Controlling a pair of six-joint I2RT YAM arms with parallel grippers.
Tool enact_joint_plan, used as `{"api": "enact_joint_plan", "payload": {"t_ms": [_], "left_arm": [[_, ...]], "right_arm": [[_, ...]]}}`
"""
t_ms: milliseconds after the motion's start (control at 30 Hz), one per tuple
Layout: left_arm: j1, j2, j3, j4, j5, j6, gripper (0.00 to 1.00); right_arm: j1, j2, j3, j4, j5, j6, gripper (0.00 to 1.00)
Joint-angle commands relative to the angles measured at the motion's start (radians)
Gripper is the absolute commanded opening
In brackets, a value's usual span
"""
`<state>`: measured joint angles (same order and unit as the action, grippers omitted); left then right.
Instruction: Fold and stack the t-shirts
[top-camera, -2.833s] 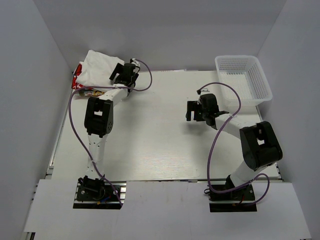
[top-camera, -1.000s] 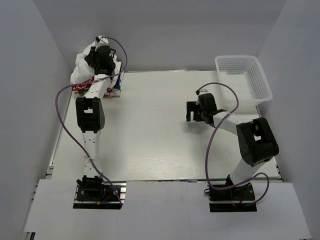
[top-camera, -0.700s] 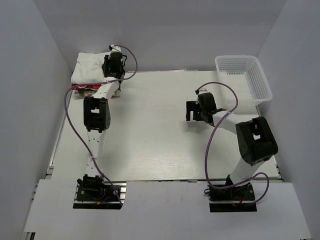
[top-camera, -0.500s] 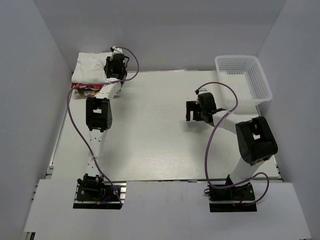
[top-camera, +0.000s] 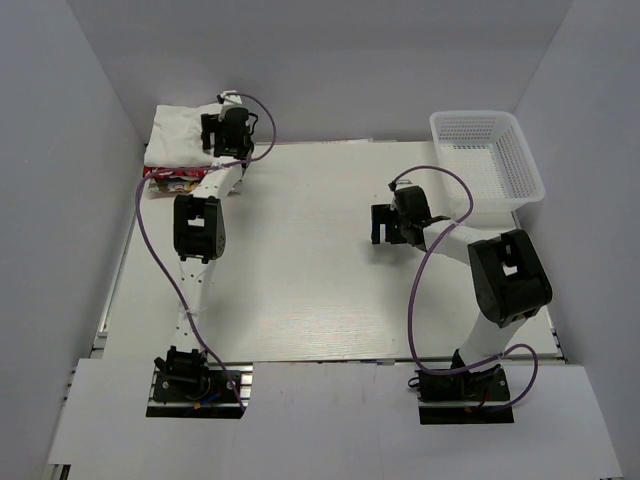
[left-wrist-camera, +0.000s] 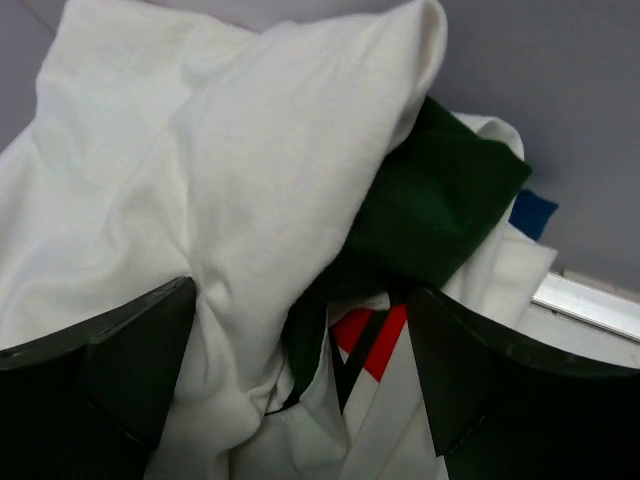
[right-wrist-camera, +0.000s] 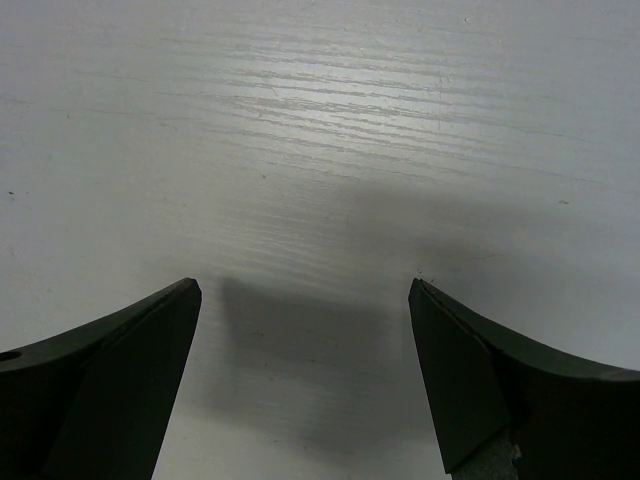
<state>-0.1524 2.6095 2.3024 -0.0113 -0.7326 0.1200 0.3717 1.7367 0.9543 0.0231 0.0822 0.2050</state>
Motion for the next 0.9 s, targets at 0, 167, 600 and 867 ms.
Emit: {"api": "enact_joint_plan", "payload": {"t_ms": [0,167,600,867], "left_arm": [[-0.001,-0.087,-0.09,0.001,0.07,-0.028,1.0],[-0.033,-0.218,-0.143,-0.024,0.151,-0.028,1.0],[-0.085,-0.606,-0.21,-0.289,0.701,-0.071,1.0],[-0.085,-1.273,-0.938,-0.303,0.497,-0.394,1.0]], "right_arm": [[0.003,0.0,0.041,-0.006,-0.01,-0.004,0.9],[0.007,-0.026,0.038,-0.009,-0.041,-0.016,0.9],[0.004,-0.19,-0.034,0.034,-0.061,0.048,0.9],[0.001,-0.449,-0.201,0.103,-0.02,0.154,0.9]]}}
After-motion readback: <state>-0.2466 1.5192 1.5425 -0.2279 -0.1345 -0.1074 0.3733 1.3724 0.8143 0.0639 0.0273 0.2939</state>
